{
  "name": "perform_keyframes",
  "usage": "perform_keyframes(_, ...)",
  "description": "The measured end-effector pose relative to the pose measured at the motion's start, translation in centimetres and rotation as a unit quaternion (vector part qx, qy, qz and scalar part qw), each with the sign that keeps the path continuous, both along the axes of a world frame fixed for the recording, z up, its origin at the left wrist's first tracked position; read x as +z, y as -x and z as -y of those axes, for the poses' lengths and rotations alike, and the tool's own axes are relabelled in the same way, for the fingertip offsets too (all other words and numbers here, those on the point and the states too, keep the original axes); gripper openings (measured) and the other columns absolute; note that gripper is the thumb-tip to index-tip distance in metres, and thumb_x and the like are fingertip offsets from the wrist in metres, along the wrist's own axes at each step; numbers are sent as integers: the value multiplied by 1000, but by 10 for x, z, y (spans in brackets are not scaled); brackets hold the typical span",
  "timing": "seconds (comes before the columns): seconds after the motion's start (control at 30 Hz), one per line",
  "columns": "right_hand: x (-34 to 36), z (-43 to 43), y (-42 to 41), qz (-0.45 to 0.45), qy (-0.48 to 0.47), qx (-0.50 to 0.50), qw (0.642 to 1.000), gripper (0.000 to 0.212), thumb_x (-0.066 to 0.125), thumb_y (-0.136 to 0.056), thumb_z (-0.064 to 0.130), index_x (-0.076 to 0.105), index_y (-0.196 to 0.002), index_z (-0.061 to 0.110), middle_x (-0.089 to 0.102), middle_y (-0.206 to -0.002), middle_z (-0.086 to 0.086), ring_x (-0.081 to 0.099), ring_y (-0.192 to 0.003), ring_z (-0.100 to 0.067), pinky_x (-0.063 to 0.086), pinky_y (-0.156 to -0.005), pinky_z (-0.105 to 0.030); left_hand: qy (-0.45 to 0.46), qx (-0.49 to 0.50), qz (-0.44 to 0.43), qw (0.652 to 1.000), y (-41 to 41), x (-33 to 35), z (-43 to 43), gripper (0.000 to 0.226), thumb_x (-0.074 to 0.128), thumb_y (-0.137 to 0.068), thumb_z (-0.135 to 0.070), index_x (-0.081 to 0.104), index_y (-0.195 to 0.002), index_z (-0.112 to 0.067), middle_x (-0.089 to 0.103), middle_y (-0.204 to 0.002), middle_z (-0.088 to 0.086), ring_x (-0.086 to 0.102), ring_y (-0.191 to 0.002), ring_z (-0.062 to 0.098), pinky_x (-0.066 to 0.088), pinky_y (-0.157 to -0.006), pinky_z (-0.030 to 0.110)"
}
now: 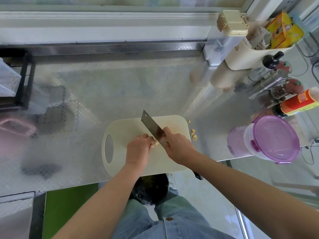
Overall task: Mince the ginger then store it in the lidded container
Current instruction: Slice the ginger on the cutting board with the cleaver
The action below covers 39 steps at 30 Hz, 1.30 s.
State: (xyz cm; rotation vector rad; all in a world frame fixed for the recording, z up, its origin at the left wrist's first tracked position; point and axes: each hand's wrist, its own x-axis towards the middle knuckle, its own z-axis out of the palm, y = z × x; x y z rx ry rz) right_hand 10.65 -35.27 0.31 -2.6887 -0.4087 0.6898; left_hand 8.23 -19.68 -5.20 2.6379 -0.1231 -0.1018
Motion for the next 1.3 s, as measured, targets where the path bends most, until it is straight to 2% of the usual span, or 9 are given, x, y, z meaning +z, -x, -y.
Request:
perform_keyframes(0.27, -2, 0, 3, -19, 28, 10, 999, 27, 39, -93, 8, 32, -118, 15, 40, -67, -1, 40, -56, -18, 26, -46, -30, -8, -10, -2, 1000, -1, -3, -2, 18, 79, -66, -1, 67, -65, -15, 57, -62, 0, 55, -56, 26, 43, -41, 30)
perform_keyframes(0.43, -6, -12, 2, -19, 49, 6, 999, 30, 39, -89, 1, 33, -115, 16, 41, -69, 0, 43, -59, -19, 28, -47, -30, -26, -21, -8, 999, -2, -3, 0, 25, 81, -58, 1, 64, -60, -17, 55, -59, -2, 53, -51, 24, 36, -37, 28)
perform_keyframes(0.57, -14, -20, -1, -18, 50, 9, 999, 29, 39, -87, -1, 32, -111, 14, 44, -72, -3, 46, -65, -28, 30, -53, -34, -2, -20, 2, 1000, -2, 0, 0, 24, 80, -62, 1, 67, -64, -19, 58, -61, -1, 55, -53, 25, 37, -38, 27)
perform_keyframes(0.67, -24, -21, 1, -14, 43, 1, 999, 28, 39, -90, 2, 30, -113, 14, 50, -81, -7, 48, -68, -29, 34, -55, -36, 4, -18, 6, 1000, -2, 1, -1, 22, 80, -66, -3, 68, -66, -21, 58, -62, -1, 56, -55, 25, 39, -38, 28)
perform_keyframes(0.8, -24, -19, -3, -18, 38, -18, 999, 21, 39, -96, 10, 31, -115, 13, 47, -76, -4, 46, -64, -30, 32, -54, -35, -3, -23, 2, 1000, -2, -3, -2, 26, 82, -63, -3, 63, -60, -20, 53, -59, -3, 51, -52, 21, 36, -36, 28)
perform_keyframes(0.9, -20, -18, -7, -21, 5, -39, 999, 18, 38, -100, 16, 32, -116, 11, 50, -78, -7, 45, -66, -31, 34, -55, -36, 1, -16, -3, 1000, -1, -5, -3, 26, 82, -62, -2, 64, -60, -20, 52, -59, -4, 52, -53, 19, 40, -36, 30)
perform_keyframes(1.03, -14, -13, -7, -18, -31, -39, 999, 10, 39, -98, 16, 31, -104, 15, 54, -73, -11, 50, -62, -32, 39, -52, -40, 18, -18, -1, 1000, -2, -4, -3, 26, 82, -61, 1, 69, -65, -22, 55, -60, -4, 54, -53, 21, 42, -37, 27)
perform_keyframes(1.17, -6, -7, -7, -15, -18, -11, 1000, 17, 39, -96, 14, 24, -94, 22, 49, -69, -9, 46, -60, -31, 31, -50, -34, 12, -12, -3, 1000, -2, -4, -3, 26, 82, -59, 2, 67, -62, -18, 57, -59, -2, 55, -53, 22, 39, -38, 26)
perform_keyframes(1.3, 0, -5, -4, -22, 4, 7, 1000, 14, 38, -95, 12, 32, -107, 15, 46, -70, -6, 46, -62, -28, 25, -46, -31, 8, -9, -6, 1000, -2, -4, -2, 26, 81, -59, 2, 64, -59, -17, 55, -58, 0, 52, -51, 24, 38, -39, 26)
